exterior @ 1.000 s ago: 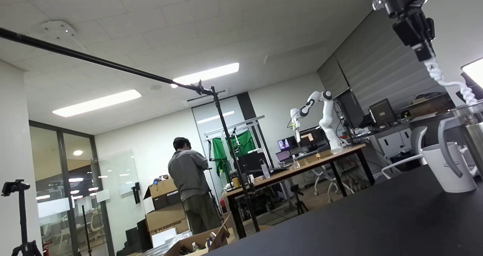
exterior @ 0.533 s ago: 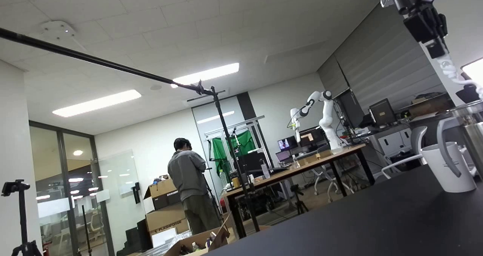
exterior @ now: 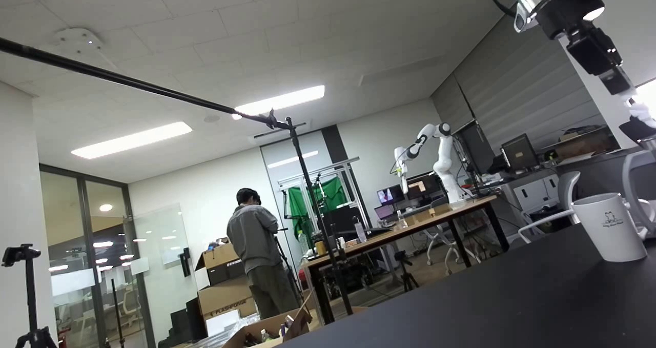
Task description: Move the brush inside the silver flask up and down
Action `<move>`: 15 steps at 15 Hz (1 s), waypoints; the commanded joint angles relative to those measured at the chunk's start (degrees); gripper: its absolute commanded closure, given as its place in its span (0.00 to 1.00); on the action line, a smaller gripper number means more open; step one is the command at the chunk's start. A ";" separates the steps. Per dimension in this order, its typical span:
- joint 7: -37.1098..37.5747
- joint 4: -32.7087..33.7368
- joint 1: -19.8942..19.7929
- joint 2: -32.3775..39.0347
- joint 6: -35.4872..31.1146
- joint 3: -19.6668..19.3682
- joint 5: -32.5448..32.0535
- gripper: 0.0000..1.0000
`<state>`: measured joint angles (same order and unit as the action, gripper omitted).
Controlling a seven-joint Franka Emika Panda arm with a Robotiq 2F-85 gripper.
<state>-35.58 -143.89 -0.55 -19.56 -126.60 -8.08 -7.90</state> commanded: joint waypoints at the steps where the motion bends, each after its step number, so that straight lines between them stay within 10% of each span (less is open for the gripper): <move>1: -1.43 4.70 -0.61 -4.29 4.61 -0.71 0.15 0.96; 15: -1.64 -3.76 0.19 -1.17 -0.20 0.01 2.78 0.96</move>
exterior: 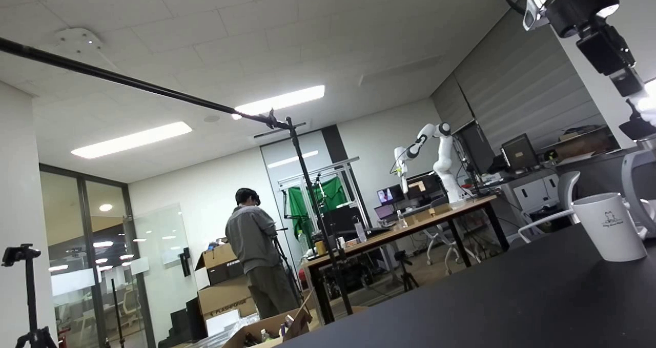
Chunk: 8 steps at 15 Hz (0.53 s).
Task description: Move the brush inside the silver flask up and down
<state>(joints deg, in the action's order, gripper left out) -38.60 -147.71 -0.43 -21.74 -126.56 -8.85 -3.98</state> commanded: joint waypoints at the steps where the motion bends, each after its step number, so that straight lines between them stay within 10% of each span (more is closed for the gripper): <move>1: 1.21 0.64 -0.03 1.25 0.44 0.96 -1.33 0.96; 8: -0.24 5.71 -0.54 -2.38 4.15 -0.03 -0.50 0.96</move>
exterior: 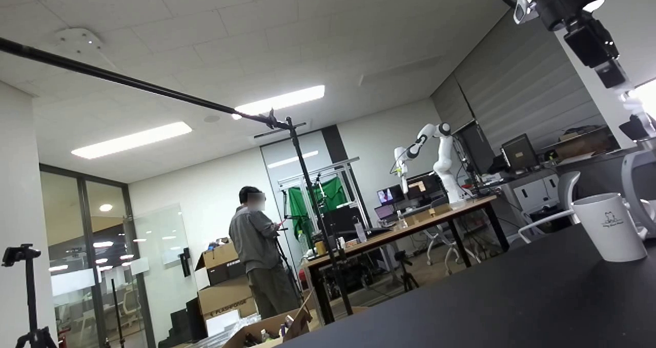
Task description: Move the brush inside the silver flask up and down
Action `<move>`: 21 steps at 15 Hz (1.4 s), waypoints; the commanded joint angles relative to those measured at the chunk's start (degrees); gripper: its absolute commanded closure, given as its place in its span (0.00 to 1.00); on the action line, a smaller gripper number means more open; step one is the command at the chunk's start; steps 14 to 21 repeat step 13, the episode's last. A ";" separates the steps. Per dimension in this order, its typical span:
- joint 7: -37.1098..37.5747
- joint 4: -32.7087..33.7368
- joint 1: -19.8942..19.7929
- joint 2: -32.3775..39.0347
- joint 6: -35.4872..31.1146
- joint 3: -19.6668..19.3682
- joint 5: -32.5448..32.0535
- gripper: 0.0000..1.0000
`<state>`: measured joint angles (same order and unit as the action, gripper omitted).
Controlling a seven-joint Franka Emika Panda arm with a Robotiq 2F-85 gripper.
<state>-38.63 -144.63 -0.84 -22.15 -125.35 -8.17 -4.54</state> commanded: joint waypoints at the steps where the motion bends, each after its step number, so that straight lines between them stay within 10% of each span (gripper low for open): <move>1: 0.30 3.01 -0.30 -2.36 3.59 -0.62 -0.34 0.71; 9: 1.16 4.98 -0.64 -4.81 8.10 -0.17 -2.76 0.12; 10: 0.20 3.67 -0.05 -3.89 5.60 -0.74 -1.90 0.30; 13: 0.21 4.04 -0.04 -4.53 6.68 -0.75 -2.29 0.12; 21: 0.21 4.04 -0.04 -4.53 6.68 -0.75 -2.29 0.12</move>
